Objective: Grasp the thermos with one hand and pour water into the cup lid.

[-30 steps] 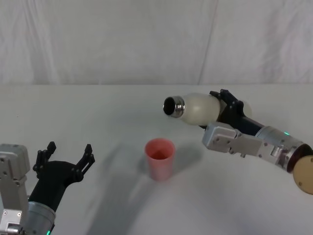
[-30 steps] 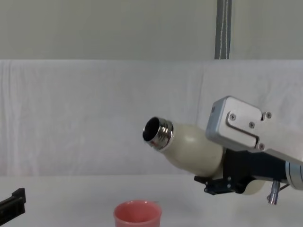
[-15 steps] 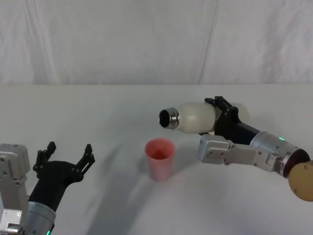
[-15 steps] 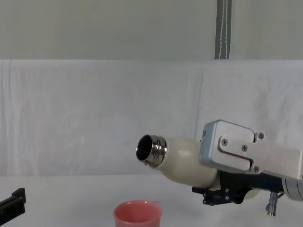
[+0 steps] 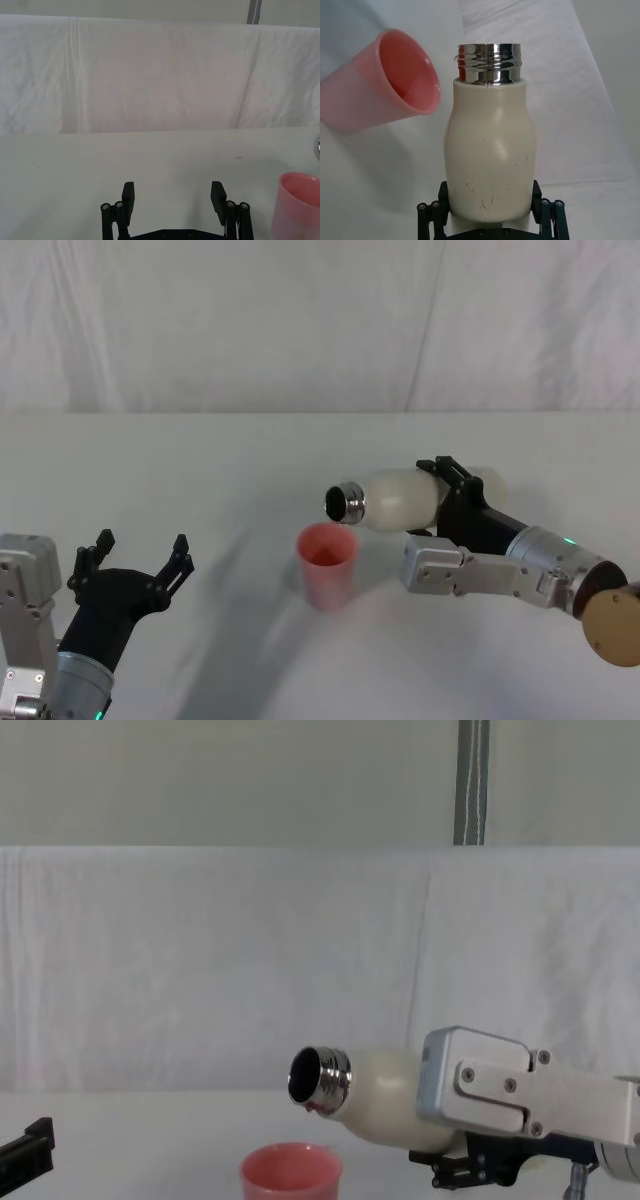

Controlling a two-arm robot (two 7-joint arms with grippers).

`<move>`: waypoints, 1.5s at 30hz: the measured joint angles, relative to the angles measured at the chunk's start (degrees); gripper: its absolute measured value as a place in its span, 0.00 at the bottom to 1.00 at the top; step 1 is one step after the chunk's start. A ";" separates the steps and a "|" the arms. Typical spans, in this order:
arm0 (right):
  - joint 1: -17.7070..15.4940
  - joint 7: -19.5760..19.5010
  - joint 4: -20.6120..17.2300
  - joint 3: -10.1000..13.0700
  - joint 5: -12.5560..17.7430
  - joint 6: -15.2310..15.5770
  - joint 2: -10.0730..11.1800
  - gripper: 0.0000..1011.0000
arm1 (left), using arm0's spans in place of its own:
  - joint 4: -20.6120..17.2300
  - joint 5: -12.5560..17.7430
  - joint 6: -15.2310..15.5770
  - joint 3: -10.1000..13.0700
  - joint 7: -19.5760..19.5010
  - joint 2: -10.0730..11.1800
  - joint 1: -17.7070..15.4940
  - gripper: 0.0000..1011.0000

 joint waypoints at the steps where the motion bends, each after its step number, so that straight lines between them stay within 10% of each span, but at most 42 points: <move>1: 0.00 -0.09 0.03 -0.05 -0.19 0.12 -0.01 0.94 | 0.00 0.00 0.00 0.00 0.00 0.00 0.00 0.99; 45: 1.02 -1.85 -1.68 -2.30 -8.97 2.90 1.26 0.94 | 0.00 0.00 0.00 0.00 0.00 0.00 0.00 0.99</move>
